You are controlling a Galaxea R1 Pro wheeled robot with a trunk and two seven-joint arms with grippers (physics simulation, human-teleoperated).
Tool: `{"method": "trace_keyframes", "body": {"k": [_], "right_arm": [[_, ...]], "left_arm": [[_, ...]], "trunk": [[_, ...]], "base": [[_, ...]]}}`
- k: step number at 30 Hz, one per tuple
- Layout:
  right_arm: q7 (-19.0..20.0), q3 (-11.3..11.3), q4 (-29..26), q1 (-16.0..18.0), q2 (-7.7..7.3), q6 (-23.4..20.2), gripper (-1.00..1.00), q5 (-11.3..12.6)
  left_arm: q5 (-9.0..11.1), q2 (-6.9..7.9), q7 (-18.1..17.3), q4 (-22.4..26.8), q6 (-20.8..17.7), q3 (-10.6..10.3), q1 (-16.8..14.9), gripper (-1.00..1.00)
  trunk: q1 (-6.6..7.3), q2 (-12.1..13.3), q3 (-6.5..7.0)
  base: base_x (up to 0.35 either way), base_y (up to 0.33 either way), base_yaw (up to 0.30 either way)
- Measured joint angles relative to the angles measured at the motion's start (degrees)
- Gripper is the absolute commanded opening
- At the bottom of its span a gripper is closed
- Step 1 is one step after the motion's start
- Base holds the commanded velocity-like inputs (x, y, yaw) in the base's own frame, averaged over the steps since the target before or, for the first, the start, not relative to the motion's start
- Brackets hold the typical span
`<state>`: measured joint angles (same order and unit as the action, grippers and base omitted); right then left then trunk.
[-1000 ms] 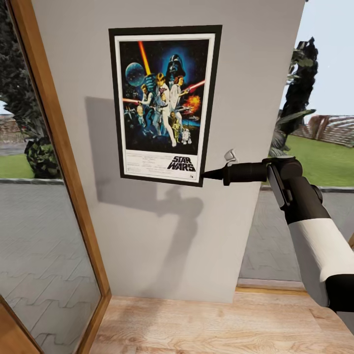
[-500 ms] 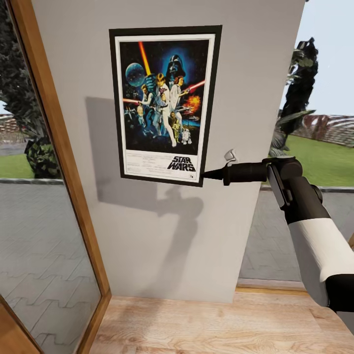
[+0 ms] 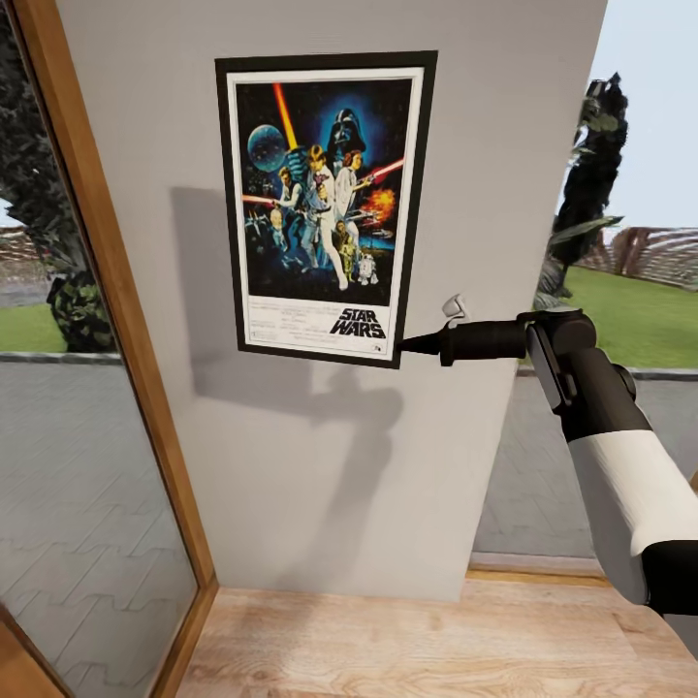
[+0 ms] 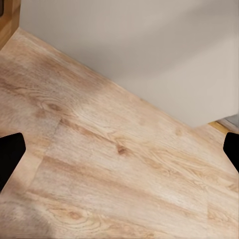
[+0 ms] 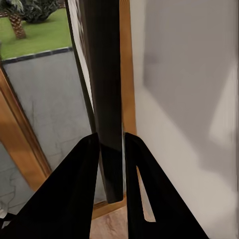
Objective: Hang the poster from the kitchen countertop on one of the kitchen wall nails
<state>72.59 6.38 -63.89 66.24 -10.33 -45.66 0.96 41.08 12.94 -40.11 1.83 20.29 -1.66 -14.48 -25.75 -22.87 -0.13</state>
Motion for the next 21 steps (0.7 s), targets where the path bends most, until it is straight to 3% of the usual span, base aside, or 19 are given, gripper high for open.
{"method": "trace_keyframes", "body": {"k": [21], "right_arm": [[0.0, 0.0, 0.0, 0.0, 0.0, 0.0, -1.0, 0.1]], "left_arm": [[0.0, 0.34, 0.0, 0.0, 0.0, 0.0, 0.0, 1.0]], "trunk": [[0.01, 0.0, 0.0]], "base": [[0.1, 0.0, 0.0]]}}
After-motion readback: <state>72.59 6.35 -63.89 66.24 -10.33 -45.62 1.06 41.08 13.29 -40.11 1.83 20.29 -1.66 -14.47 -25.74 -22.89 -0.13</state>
